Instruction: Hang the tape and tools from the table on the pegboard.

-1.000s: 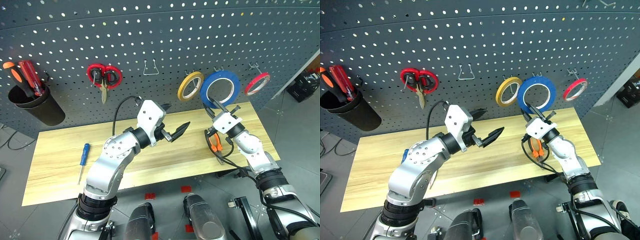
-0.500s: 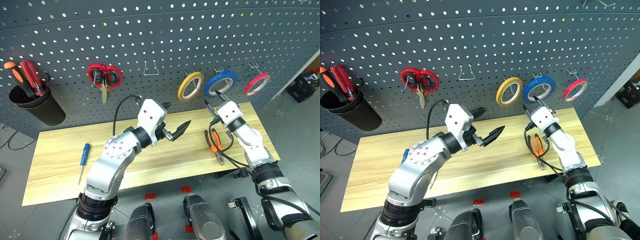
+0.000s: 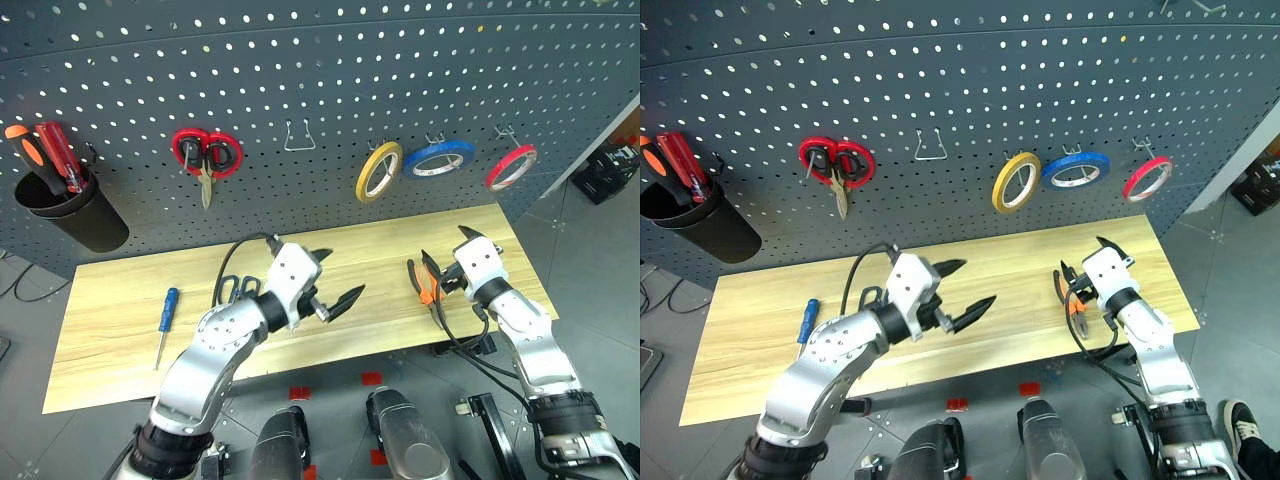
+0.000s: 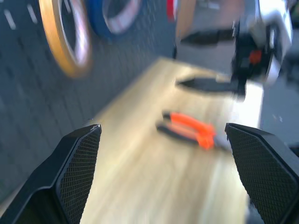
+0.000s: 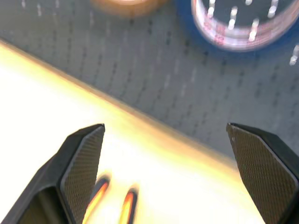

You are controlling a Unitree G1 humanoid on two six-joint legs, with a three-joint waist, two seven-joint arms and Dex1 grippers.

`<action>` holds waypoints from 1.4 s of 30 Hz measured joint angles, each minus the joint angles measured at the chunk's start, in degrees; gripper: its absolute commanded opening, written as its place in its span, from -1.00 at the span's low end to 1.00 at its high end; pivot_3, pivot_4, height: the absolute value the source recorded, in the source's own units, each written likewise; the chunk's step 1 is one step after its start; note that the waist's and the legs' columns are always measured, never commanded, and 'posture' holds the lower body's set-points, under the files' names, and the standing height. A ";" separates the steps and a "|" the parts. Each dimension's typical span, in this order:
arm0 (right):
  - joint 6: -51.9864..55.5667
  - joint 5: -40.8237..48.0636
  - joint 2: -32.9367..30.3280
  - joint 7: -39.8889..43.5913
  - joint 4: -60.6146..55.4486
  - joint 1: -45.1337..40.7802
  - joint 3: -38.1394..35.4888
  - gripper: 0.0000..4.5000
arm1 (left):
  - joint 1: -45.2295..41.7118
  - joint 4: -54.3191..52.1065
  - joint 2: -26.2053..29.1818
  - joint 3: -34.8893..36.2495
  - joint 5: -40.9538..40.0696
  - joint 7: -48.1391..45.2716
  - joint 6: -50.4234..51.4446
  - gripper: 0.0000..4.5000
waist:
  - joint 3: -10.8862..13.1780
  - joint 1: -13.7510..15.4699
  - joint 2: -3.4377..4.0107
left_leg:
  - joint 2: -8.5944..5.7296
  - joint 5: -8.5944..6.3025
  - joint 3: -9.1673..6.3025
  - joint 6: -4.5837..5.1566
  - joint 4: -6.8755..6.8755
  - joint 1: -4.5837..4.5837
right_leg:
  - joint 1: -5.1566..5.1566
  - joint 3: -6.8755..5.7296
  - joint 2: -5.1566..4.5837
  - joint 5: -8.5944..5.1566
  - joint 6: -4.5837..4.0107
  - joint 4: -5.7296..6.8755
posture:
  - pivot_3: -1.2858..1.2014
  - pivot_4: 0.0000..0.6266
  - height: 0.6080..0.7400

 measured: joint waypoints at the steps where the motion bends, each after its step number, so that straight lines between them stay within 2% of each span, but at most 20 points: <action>1: 6.25 1.19 0.70 0.02 -2.34 0.60 -0.15 0.98 | 2.12 0.03 1.66 -0.13 0.60 -0.90 -1.02 1.00 | 0.07 -0.04 0.00 | 0.02 -0.01 -0.03 0.01 -0.02 0.01 | 0.01 0.05 0.00 0.00 0.00 -0.08 | -0.18 0.17 1.00; 3: 20.02 3.78 2.79 -0.16 -5.88 0.73 -0.28 0.98 | 6.07 0.04 4.49 -0.71 2.12 -2.51 -4.17 1.00 | 0.22 -0.03 0.03 | 0.00 -0.02 -0.09 0.03 -0.04 0.01 | 0.02 0.08 -0.01 -0.01 -0.02 -0.27 | -0.18 0.20 1.00; 7: 38.56 7.15 4.99 -0.01 -8.56 -0.50 0.70 0.98 | 11.01 0.17 7.59 -0.92 3.70 -4.72 -8.60 1.00 | 0.88 0.33 0.08 | -0.09 -0.04 -0.12 0.08 -0.05 -0.01 | 0.03 0.07 -0.11 -0.02 -0.04 -0.32 | -0.16 0.28 1.00; 11: 47.25 8.52 5.32 0.57 -8.80 -3.28 2.23 0.98 | 10.90 0.24 7.35 -0.86 3.91 -4.42 -9.46 1.00 | 1.83 1.39 -0.01 | -0.13 -0.05 -0.13 0.10 0.01 -0.02 | 0.02 0.03 -0.14 -0.02 -0.05 -0.30 | -0.13 0.35 1.00; 15: 49.57 8.37 5.60 -0.95 -5.54 -8.43 1.98 0.98 | 11.40 -0.53 6.87 -0.70 3.93 -3.24 -9.11 1.00 | 2.67 1.84 -0.11 | -0.08 -0.05 -0.19 0.10 -0.01 -0.02 | 0.02 -0.04 -0.07 -0.02 -0.05 -0.29 | -0.12 0.37 1.00; 22: 48.26 7.57 5.33 -2.90 -0.20 -12.21 1.09 0.98 | 13.54 -4.11 6.15 -0.34 3.85 -1.19 -7.09 1.00 | 3.77 2.89 -0.12 | -0.06 -0.04 -0.20 0.09 -0.07 -0.02 | -0.02 -0.04 -0.04 -0.01 -0.06 -0.25 | -0.10 0.38 1.00; 35: 56.92 7.61 3.74 -6.44 -6.84 -15.59 -2.73 0.98 | 13.51 -4.27 5.65 0.69 3.85 0.38 -6.57 1.00 | 4.49 2.89 -0.06 | -0.04 -0.04 -0.24 0.08 -0.13 -0.08 | -0.08 -0.08 -0.02 -0.01 -0.05 -0.29 | -0.13 0.38 1.00; 42: 61.12 7.70 6.64 -8.50 -6.09 -15.35 -4.11 0.98 | 11.76 -4.01 5.07 0.65 3.91 0.40 -6.77 1.00 | 4.65 2.87 -0.06 | -0.04 -0.04 -0.21 0.07 -0.17 -0.11 | -0.10 -0.07 -0.01 -0.01 -0.05 -0.34 | -0.12 0.38 1.00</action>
